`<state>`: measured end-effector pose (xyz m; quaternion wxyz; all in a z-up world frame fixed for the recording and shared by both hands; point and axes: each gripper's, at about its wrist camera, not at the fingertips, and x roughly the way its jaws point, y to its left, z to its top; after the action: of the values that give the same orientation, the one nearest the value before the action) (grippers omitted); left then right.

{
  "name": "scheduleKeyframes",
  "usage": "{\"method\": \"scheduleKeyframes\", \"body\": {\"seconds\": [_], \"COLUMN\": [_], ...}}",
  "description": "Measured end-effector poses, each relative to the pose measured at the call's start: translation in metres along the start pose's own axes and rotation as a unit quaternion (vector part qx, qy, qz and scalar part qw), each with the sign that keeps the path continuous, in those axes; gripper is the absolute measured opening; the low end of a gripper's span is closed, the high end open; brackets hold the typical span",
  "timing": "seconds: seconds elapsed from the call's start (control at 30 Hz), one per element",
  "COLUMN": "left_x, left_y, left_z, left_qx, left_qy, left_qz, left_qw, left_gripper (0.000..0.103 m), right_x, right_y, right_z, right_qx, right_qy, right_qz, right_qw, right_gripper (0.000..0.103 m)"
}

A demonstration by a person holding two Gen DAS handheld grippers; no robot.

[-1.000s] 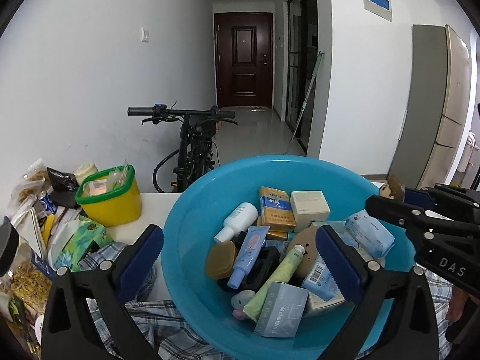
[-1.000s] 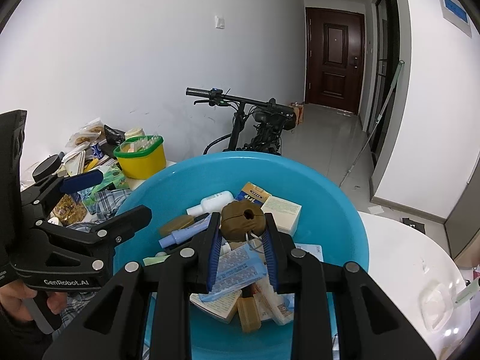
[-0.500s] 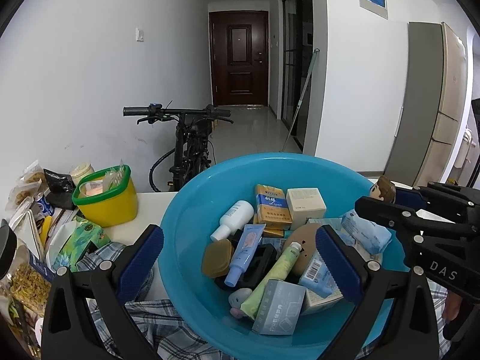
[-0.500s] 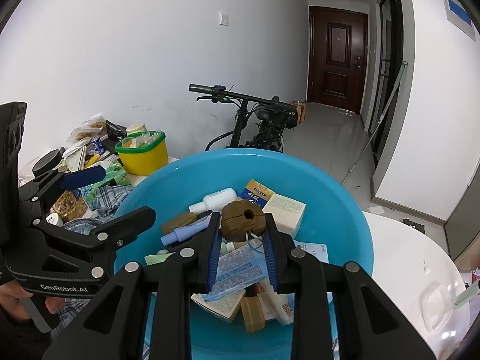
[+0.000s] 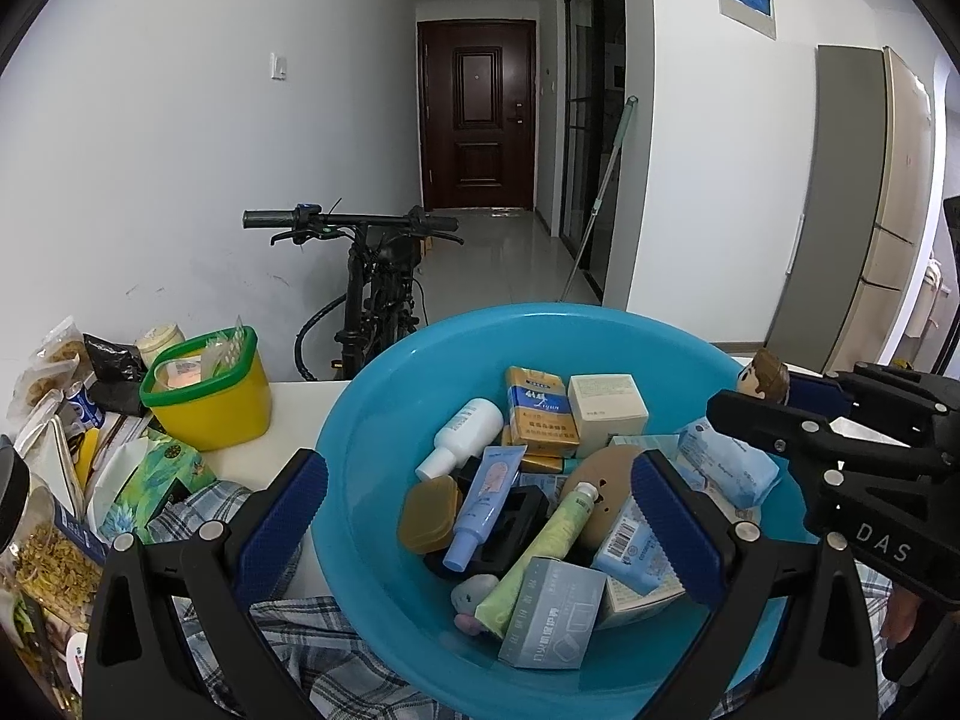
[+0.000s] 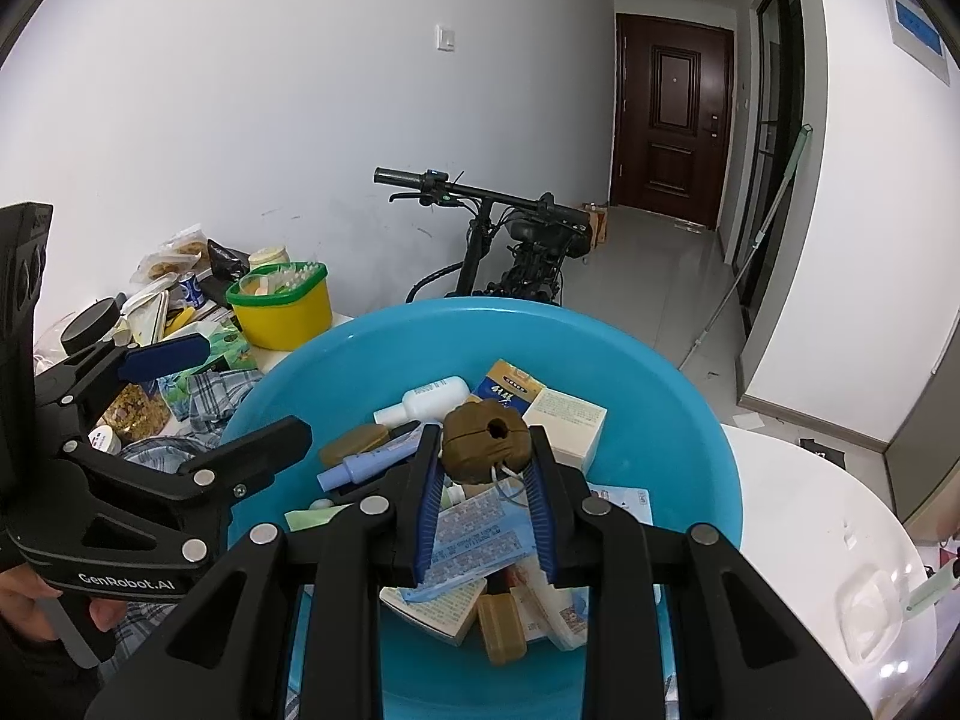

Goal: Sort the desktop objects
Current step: 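Open the left tool to drop the blue-and-white tube into the basin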

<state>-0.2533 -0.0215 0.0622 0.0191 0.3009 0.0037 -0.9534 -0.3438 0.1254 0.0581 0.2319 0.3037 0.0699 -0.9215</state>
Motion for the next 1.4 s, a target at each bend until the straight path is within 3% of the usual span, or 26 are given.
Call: {"method": "scheduleKeyframes", "body": {"seconds": [0.7,0.8,0.87,0.9,0.93,1.03,1.13,1.3,1.4], "left_x": [0.002,0.001,0.0,-0.002,-0.004,-0.009,-0.01,-0.01,-0.011], "left_y": [0.005,0.007,0.008,0.01,0.012,0.021,0.027,0.025,0.023], "left_z": [0.001,0.001,0.002,0.002,0.003,0.006,0.007,0.007,0.007], "left_qx": [-0.002,-0.004,-0.006,-0.008,-0.011,-0.03,-0.04,-0.039,-0.037], "left_qy": [0.012,0.011,0.011,0.008,0.005,-0.001,-0.001,0.001,-0.001], "left_qz": [0.014,0.016,0.012,0.01,0.009,-0.004,-0.007,-0.012,0.002], "left_qw": [0.9998,0.9998,0.9999,0.9999,0.9999,0.9995,0.9992,0.9991,0.9993], "left_gripper": [0.103,0.103,0.103,0.103,0.103,0.103,0.103,0.103,0.103], "right_x": [0.003,0.002,0.002,0.002,0.001,-0.007,-0.013,-0.01,-0.008], "right_y": [-0.001,-0.003,-0.003,-0.002,-0.004,-0.01,-0.014,-0.008,-0.004], "right_z": [-0.003,-0.003,-0.003,-0.002,-0.002,0.0,0.002,0.004,0.003], "right_qx": [0.002,-0.001,-0.002,-0.001,0.006,0.018,0.029,0.015,0.015], "right_qy": [0.001,-0.001,0.0,0.0,-0.006,-0.024,-0.038,-0.03,-0.024], "right_qz": [0.004,-0.011,-0.016,-0.015,-0.036,-0.057,-0.038,-0.05,-0.038], "right_qw": [1.0,1.0,1.0,1.0,0.999,0.998,0.998,0.998,0.999], "right_gripper": [0.025,0.025,0.043,0.065,0.079,0.101,0.103,0.103,0.103]}}
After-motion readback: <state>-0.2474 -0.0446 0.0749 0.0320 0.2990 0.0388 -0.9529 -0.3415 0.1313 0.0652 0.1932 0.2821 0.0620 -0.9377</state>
